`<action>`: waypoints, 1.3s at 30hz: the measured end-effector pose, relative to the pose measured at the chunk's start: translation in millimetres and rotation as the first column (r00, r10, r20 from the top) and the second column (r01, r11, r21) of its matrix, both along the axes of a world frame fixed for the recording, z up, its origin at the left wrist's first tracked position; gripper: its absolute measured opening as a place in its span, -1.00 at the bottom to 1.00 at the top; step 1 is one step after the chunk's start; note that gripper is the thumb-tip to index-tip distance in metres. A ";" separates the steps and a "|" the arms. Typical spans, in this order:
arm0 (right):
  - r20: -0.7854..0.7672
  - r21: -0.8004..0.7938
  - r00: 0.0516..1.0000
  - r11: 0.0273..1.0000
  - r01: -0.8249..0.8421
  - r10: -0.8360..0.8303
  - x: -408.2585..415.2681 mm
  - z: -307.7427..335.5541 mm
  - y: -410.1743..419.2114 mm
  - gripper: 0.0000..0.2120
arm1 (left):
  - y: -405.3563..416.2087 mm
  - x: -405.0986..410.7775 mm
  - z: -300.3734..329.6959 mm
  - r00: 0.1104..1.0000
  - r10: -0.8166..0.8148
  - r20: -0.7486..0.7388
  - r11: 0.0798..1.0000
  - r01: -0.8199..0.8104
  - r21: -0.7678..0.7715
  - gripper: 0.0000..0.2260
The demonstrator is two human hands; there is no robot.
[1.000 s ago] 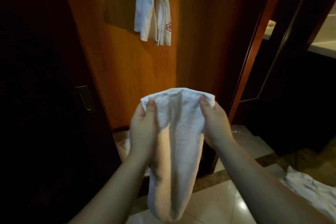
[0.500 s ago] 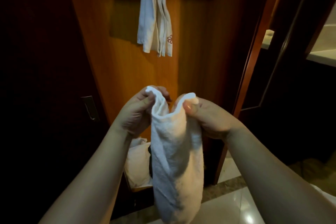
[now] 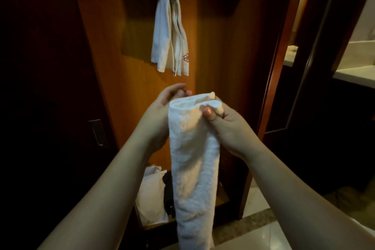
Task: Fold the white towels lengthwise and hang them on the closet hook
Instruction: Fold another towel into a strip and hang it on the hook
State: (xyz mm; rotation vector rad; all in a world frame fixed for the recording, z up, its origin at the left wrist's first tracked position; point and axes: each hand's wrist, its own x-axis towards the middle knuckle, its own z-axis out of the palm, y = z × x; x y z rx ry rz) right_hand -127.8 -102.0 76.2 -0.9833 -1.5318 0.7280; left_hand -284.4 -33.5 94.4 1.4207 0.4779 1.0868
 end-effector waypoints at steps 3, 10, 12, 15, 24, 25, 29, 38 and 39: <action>-0.059 0.009 0.993 0.995 0.103 -0.103 6.1 5.2 6.3 -0.45 | 3.7 -12.1 0.0 0.996 0.024 0.087 0.968 -0.045 0.246 -0.66; 0.082 0.042 0.987 0.990 0.136 -0.139 15.0 10.0 15.0 -0.90 | 17.2 -29.4 22.2 0.744 0.407 -0.530 0.728 0.086 0.680 -0.84; 0.197 0.044 0.967 0.987 0.154 -0.159 18.6 9.6 18.5 -0.91 | 23.3 -27.1 31.0 0.593 0.503 -0.629 0.678 0.181 0.712 -0.81; 0.227 0.120 0.950 0.975 0.190 -0.213 29.5 11.7 23.8 -0.94 | 27.9 -24.4 44.2 0.493 0.617 -0.613 0.568 0.260 0.781 -0.77; 0.315 0.025 0.930 0.982 0.189 -0.187 48.6 -18.3 28.9 -0.77 | 29.0 -5.4 28.3 0.396 0.593 -0.701 0.581 0.392 0.713 -0.81; 0.309 0.019 0.932 0.981 0.191 -0.187 49.3 -18.5 27.7 -0.81 | 28.5 -5.8 28.9 0.407 0.584 -0.702 0.591 0.379 0.712 -0.81; 0.175 0.049 0.970 0.986 0.160 -0.166 46.6 -22.2 27.7 -0.84 | 24.0 -8.6 35.2 0.450 0.545 -0.707 0.607 0.371 0.703 -0.79; -0.237 0.077 0.967 0.994 -0.079 0.096 33.1 -23.8 29.1 -0.82 | 13.9 -18.1 46.8 0.580 0.315 -0.751 0.770 0.306 0.560 -0.71; -0.247 0.066 0.962 0.993 -0.099 0.113 32.7 -22.1 28.4 -0.83 | 12.6 -19.2 48.3 0.578 0.289 -0.763 0.777 0.324 0.539 -0.71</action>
